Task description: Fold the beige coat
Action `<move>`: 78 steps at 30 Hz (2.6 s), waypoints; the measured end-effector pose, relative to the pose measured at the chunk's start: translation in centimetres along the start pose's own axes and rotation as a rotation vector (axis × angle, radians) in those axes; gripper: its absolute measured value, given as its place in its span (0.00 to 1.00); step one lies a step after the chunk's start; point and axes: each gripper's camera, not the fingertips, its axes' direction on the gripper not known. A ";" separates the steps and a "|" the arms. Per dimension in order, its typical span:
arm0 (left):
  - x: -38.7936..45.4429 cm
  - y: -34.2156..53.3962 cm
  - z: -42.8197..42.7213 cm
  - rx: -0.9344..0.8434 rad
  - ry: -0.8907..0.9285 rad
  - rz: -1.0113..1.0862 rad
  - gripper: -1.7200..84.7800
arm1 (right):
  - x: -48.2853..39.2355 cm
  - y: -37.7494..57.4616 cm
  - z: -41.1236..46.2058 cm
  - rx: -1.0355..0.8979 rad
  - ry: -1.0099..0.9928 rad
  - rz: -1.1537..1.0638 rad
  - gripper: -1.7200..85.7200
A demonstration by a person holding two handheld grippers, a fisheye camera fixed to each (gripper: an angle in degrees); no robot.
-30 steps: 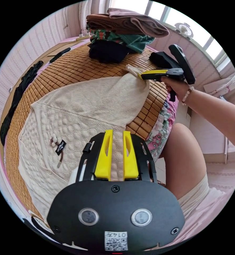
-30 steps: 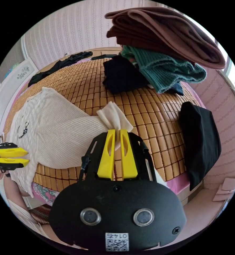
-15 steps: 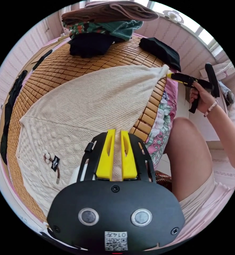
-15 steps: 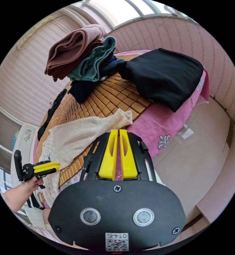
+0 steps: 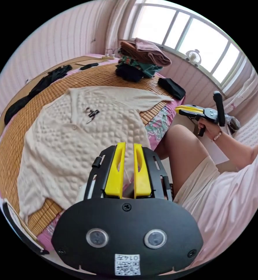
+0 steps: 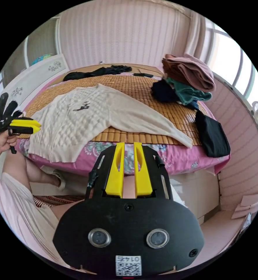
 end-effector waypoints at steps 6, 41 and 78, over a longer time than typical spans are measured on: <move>-10.4 14.9 -12.8 0.140 -0.122 -0.421 0.08 | -14.8 -0.3 2.6 0.064 -0.178 -0.290 0.09; -51.8 48.0 -36.9 0.410 -0.466 -1.412 0.11 | -79.5 2.8 28.4 0.039 -0.483 -1.339 0.14; -17.4 23.5 -34.4 0.907 -0.109 -0.299 0.08 | -14.8 -10.9 21.9 0.172 -0.403 -0.149 0.11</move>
